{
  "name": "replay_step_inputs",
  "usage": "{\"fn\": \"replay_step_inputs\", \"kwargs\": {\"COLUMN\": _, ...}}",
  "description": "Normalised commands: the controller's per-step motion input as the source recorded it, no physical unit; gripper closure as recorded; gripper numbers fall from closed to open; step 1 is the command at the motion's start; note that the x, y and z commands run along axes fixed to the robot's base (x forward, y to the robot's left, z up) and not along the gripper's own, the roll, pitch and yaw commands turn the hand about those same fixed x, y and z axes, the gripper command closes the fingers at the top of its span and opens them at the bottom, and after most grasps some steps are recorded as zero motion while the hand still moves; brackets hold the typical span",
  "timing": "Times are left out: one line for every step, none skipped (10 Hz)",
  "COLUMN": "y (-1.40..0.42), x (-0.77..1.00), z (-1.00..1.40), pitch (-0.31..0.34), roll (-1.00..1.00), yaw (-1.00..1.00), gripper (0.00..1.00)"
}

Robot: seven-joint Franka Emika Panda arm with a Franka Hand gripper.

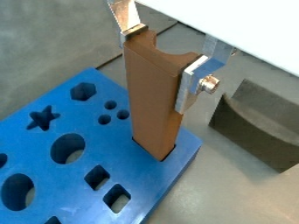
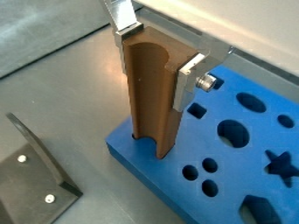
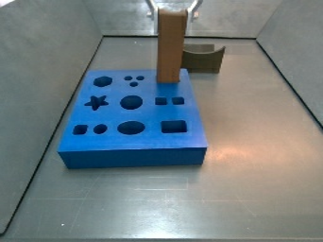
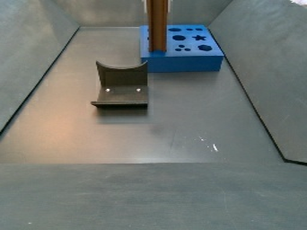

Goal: Insert the arch object.

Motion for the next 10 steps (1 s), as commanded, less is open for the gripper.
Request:
{"fn": "replay_step_inputs", "kwargs": {"y": 0.0, "x": -0.01, "z": -0.31, "pitch": -0.051, "roll": 0.0, "yaw": 0.0, "gripper": 1.0}}
{"fn": "replay_step_inputs", "kwargs": {"y": 0.0, "x": 0.0, "z": -0.39, "pitch": -0.071, "roll": -0.03, "yaw": 0.0, "gripper": 1.0}}
{"fn": "replay_step_inputs", "kwargs": {"y": 0.0, "x": 0.01, "z": -0.39, "pitch": -0.067, "roll": -0.03, "yaw": -0.07, "gripper": 1.0}}
{"fn": "replay_step_inputs", "kwargs": {"y": 0.0, "x": 0.01, "z": -0.4, "pitch": -0.06, "roll": -0.02, "yaw": -0.14, "gripper": 1.0}}
{"fn": "replay_step_inputs", "kwargs": {"y": 0.0, "x": 0.0, "z": -0.42, "pitch": -0.073, "roll": -0.03, "yaw": -0.15, "gripper": 1.0}}
{"fn": "replay_step_inputs", "kwargs": {"y": 0.0, "x": 0.0, "z": -0.4, "pitch": -0.071, "roll": -0.01, "yaw": -0.13, "gripper": 1.0}}
{"fn": "replay_step_inputs", "kwargs": {"y": 0.02, "x": 0.0, "z": -0.3, "pitch": -0.066, "roll": -0.02, "yaw": -0.12, "gripper": 1.0}}
{"fn": "replay_step_inputs", "kwargs": {"y": 0.03, "x": 0.0, "z": -0.28, "pitch": -0.046, "roll": 0.0, "yaw": -0.07, "gripper": 1.0}}
{"fn": "replay_step_inputs", "kwargs": {"y": 0.0, "x": 0.0, "z": 0.0, "pitch": -0.083, "roll": -0.01, "yaw": 0.0, "gripper": 1.0}}
{"fn": "replay_step_inputs", "kwargs": {"y": 0.0, "x": 0.0, "z": 0.0, "pitch": 0.0, "roll": 0.0, "yaw": 0.0, "gripper": 1.0}}
